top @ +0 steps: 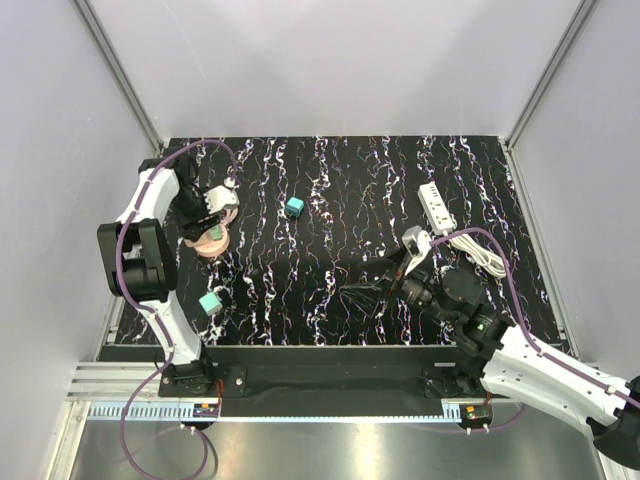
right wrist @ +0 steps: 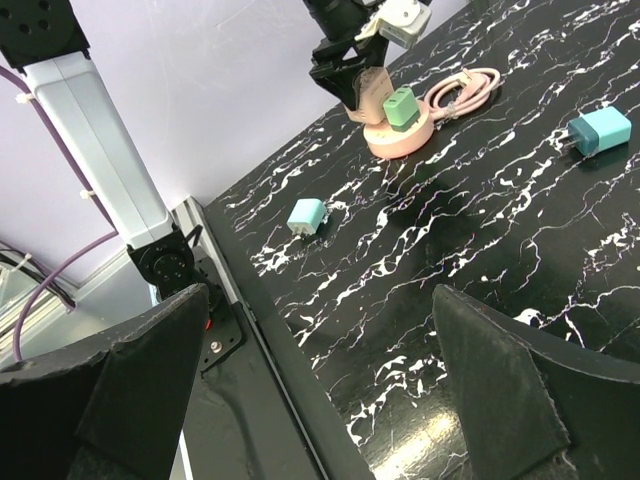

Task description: Insert the plug

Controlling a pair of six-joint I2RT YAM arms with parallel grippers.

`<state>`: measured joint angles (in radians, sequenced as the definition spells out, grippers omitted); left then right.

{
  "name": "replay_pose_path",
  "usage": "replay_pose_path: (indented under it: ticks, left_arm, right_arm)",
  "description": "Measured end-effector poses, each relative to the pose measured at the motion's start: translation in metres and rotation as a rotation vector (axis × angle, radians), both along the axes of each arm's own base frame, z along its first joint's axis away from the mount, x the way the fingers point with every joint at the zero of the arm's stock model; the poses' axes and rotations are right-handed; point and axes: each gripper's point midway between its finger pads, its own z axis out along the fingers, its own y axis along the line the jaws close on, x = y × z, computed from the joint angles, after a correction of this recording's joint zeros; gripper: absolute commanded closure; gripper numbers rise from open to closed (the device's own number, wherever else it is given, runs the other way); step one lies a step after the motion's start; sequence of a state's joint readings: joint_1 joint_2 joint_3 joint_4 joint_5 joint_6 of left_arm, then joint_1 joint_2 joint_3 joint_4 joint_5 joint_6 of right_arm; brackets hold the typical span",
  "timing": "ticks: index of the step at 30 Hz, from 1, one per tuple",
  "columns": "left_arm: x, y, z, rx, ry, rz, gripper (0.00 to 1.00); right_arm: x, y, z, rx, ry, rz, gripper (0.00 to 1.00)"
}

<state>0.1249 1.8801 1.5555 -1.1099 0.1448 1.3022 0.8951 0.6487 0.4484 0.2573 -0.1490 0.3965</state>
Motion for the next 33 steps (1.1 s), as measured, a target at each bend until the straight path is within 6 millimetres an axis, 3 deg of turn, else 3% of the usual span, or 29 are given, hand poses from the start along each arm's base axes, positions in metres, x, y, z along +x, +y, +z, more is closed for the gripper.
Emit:
replay_pose_path:
  ticks: [24, 33]
  left_arm:
    - [0.002, 0.008, 0.002, -0.035, -0.031, 0.09, 1.0]
    - [0.005, -0.002, 0.014, -0.042, -0.051, 0.159, 1.0]
  right_arm:
    - [0.002, 0.007, -0.016, -0.037, 0.029, 0.009, 0.0]
    - [0.004, 0.009, -0.012, -0.024, 0.019, 0.008, 0.0]
